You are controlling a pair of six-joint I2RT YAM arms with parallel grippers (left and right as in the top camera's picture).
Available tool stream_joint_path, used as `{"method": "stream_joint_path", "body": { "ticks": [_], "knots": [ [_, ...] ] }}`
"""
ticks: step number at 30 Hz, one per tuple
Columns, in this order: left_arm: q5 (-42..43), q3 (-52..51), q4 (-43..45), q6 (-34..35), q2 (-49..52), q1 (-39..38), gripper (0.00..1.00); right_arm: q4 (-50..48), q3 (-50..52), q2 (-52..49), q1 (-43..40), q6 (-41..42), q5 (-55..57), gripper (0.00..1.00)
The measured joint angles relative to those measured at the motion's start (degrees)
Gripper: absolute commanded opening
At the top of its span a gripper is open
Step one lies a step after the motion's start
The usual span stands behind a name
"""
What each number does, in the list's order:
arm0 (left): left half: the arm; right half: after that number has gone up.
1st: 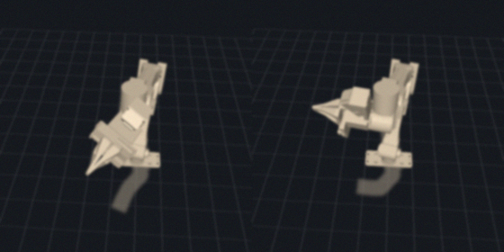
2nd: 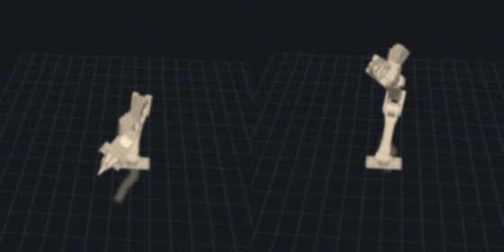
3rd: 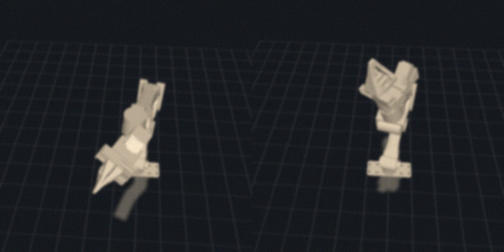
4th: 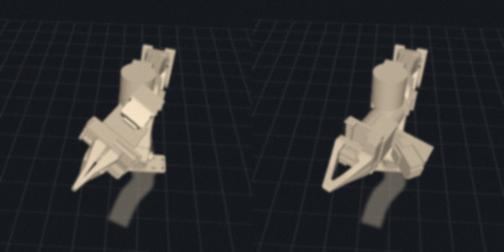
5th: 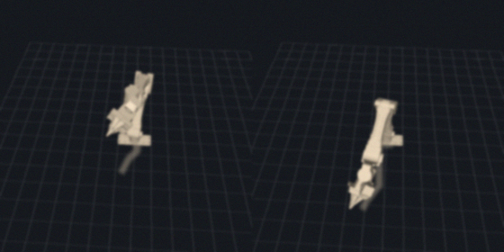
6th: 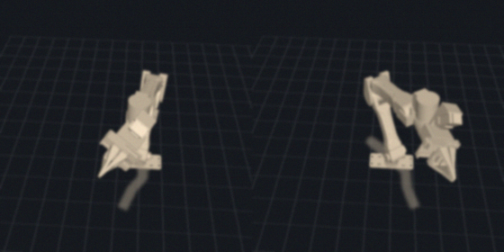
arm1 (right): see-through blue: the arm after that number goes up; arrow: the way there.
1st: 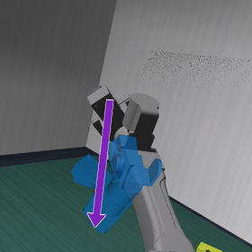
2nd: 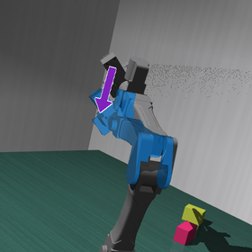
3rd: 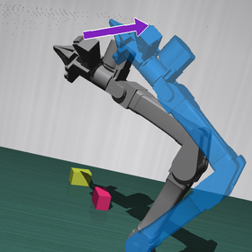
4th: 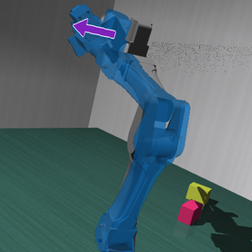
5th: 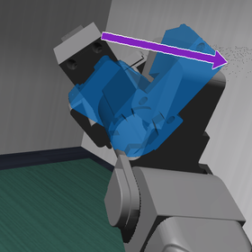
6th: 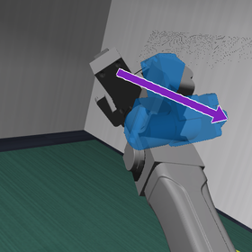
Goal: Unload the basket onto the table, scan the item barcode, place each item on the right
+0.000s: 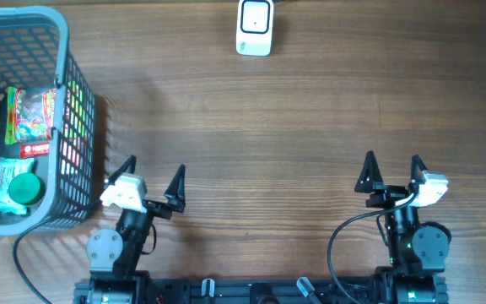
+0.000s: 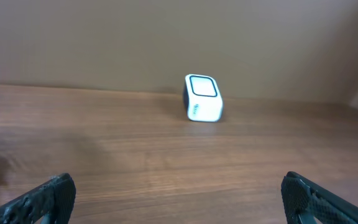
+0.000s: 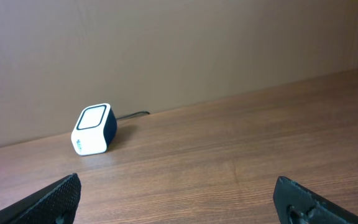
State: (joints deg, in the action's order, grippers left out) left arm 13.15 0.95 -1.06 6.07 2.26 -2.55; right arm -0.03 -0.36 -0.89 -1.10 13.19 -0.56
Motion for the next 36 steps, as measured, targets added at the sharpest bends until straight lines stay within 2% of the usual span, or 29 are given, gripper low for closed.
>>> {"method": "stream_joint_path", "body": {
  "ticks": [3,8,12,16,24,32,36],
  "knots": [
    [1.2,1.4,-0.7,0.0,0.1,0.0,1.0,0.0,0.0,0.0,0.0,0.0,0.0,0.99],
    [1.8,8.2,-6.9,0.0,0.9,0.0,1.0,0.0,0.0,0.0,0.0,0.0,0.0,1.0],
    [2.3,15.0,-10.6,0.0,5.9,0.0,1.0,0.0,0.0,0.0,0.0,0.0,0.0,1.0],
    [3.3,24.2,-16.5,0.0,15.5,0.0,1.0,0.0,0.0,0.0,0.0,0.0,0.0,1.0],
    [4.5,47.5,-36.3,0.0,39.5,0.0,1.0,0.0,0.0,-0.1,0.0,0.0,0.0,1.0],
    [6.9,48.7,-36.4,0.0,45.6,0.0,1.0,0.0,0.0,-0.1,0.0,0.0,0.0,1.0],
    [4.9,56.6,-40.3,0.4,48.5,0.0,1.0,0.0,0.0,-0.1,0.0,0.0,0.0,1.0]
  ]
}}
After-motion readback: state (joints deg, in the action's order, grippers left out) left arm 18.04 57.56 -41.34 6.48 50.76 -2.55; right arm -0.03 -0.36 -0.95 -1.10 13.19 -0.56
